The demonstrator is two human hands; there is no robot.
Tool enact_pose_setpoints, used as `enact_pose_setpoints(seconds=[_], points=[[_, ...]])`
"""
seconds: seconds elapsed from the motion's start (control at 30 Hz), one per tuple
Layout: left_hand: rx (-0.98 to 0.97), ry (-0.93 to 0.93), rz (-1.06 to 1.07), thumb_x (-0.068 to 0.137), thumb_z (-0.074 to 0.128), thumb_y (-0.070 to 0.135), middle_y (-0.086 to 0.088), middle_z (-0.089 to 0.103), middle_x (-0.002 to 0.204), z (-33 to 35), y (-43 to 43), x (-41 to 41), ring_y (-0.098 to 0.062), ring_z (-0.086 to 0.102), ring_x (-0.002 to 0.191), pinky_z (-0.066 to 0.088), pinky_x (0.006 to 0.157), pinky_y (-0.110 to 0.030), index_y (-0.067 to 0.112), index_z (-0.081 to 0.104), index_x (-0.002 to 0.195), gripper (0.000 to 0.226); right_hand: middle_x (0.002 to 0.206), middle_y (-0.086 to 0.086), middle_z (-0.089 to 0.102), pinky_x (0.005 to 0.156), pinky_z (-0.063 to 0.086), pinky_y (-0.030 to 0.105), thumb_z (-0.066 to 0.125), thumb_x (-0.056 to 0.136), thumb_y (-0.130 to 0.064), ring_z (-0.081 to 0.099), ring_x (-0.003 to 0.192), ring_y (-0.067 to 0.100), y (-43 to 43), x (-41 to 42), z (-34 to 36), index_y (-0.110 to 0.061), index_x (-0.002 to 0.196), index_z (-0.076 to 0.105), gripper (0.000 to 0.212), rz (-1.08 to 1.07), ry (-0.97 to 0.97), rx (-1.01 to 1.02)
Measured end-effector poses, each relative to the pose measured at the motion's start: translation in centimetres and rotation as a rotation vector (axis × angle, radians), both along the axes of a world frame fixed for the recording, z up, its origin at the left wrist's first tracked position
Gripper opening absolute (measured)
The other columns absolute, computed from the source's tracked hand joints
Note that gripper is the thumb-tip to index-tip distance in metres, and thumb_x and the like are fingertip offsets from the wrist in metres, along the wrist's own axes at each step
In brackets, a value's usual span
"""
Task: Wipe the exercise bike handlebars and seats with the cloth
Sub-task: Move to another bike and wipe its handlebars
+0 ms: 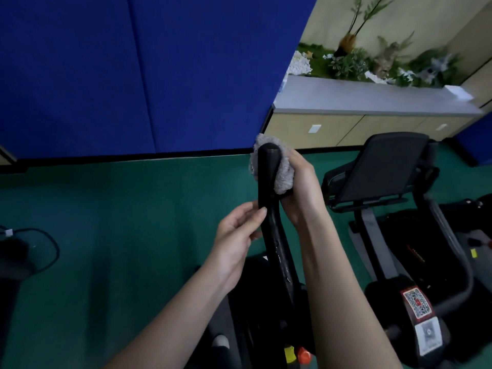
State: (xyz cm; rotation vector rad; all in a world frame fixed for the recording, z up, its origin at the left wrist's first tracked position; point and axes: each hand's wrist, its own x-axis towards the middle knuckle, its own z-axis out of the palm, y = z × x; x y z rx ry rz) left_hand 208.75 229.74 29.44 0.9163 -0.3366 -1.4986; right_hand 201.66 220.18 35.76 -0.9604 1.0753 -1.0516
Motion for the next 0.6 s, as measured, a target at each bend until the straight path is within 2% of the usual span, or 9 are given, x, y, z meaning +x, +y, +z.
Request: enact_pose_setpoints(seconds=[0.13, 0.23, 0.37, 0.47, 0.6], points=[[-0.009, -0.021, -0.004, 0.07, 0.068, 0.025, 0.005, 0.072, 0.09, -0.3, 0.0, 0.0, -0.01, 0.063, 0.09, 0.042, 0.089, -0.033, 0.015, 0.067, 0.098, 0.029, 0.099, 0.017, 0.061, 0.086, 0.04, 0.044, 0.045, 0.098, -0.032, 0.055, 0.09, 0.028, 0.7, -0.3, -0.5, 0.004, 0.119, 0.06, 0.044, 0.021, -0.032, 0.056], [-0.023, -0.041, -0.01, 0.07, 0.068, 0.025, 0.005, 0.072, 0.089, -0.4, -0.1, 0.1, -0.006, 0.065, 0.087, 0.045, 0.087, -0.029, 0.016, 0.067, 0.096, 0.027, 0.098, 0.013, 0.063, 0.083, 0.041, 0.041, 0.045, 0.097, -0.022, 0.056, 0.089, 0.025, 0.5, -0.3, -0.3, -0.001, 0.12, 0.062, 0.036, 0.012, -0.03, 0.054], [-0.028, -0.047, -0.021, 0.072, 0.067, 0.023, 0.002, 0.072, 0.089, -0.4, -0.1, 0.2, -0.01, 0.064, 0.089, 0.045, 0.087, -0.03, 0.013, 0.067, 0.097, 0.027, 0.097, 0.021, 0.066, 0.074, 0.048, 0.037, 0.044, 0.096, -0.015, 0.061, 0.084, 0.028, 2.0, -1.2, -1.1, 0.005, 0.117, 0.059, 0.033, -0.022, 0.034, 0.073], [-0.044, -0.063, -0.061, 0.073, 0.065, 0.022, 0.002, 0.072, 0.088, -0.3, -0.1, 0.5, -0.009, 0.065, 0.086, 0.048, 0.082, -0.026, 0.011, 0.067, 0.096, 0.025, 0.105, 0.025, 0.067, 0.08, 0.051, 0.038, 0.044, 0.096, -0.013, 0.064, 0.089, 0.028, 3.0, -1.7, -1.5, 0.001, 0.114, 0.062, 0.029, -0.033, 0.11, 0.073], [-0.026, -0.121, -0.099, 0.076, 0.065, 0.019, -0.004, 0.071, 0.096, 0.1, -0.1, 1.3, -0.015, 0.064, 0.092, 0.048, 0.086, -0.032, 0.008, 0.065, 0.103, 0.029, 0.088, 0.011, 0.067, 0.068, 0.049, 0.027, 0.043, 0.097, -0.013, 0.064, 0.076, 0.017, 2.0, -1.4, -1.0, 0.002, 0.109, 0.062, 0.027, 0.013, 0.101, 0.076]])
